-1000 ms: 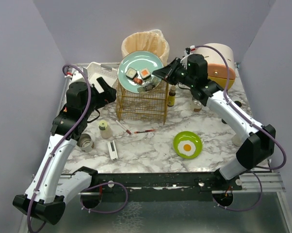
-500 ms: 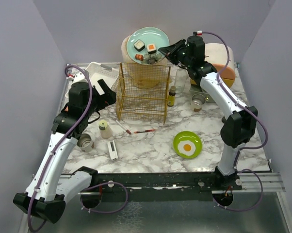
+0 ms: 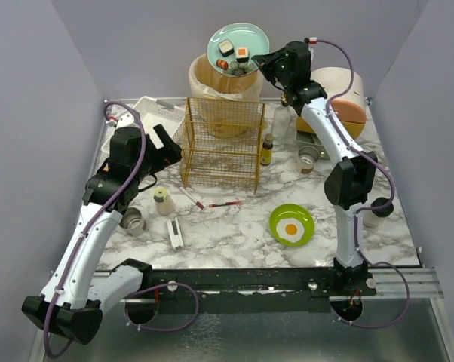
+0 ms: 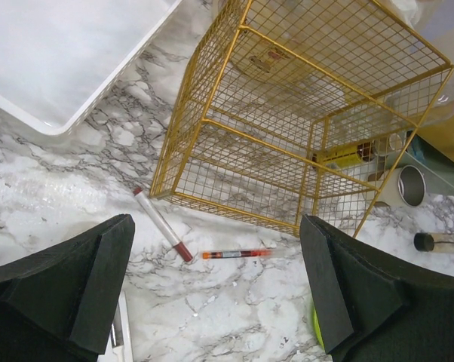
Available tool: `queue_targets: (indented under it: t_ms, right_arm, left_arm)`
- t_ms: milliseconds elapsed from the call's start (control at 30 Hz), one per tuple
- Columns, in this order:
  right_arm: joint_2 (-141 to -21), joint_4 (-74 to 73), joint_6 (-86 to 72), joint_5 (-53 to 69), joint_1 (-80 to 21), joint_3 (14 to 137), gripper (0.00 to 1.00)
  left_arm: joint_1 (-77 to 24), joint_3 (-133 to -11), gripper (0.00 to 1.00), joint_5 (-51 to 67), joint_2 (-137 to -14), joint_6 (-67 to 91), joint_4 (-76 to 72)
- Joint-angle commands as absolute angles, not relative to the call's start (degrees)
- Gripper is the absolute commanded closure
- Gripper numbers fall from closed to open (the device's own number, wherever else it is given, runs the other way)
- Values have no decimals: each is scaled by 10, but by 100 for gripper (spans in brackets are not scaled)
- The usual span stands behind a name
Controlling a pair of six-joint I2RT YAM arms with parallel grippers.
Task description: Clear the kitchen counter
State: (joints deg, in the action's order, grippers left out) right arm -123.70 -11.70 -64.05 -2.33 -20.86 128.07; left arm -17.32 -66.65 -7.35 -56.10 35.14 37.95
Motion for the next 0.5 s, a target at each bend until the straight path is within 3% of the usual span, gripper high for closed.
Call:
queue_targets:
  t_ms: [0, 467]
  right_arm:
    - [-1261, -23, -635, -68, -204, 1341, 100]
    - [-1306, 100, -360, -65, -204, 1386, 100]
  left_arm:
    - [-174, -672, 1, -73, -566, 355, 392]
    - [-174, -672, 1, -53, -577, 339, 398]
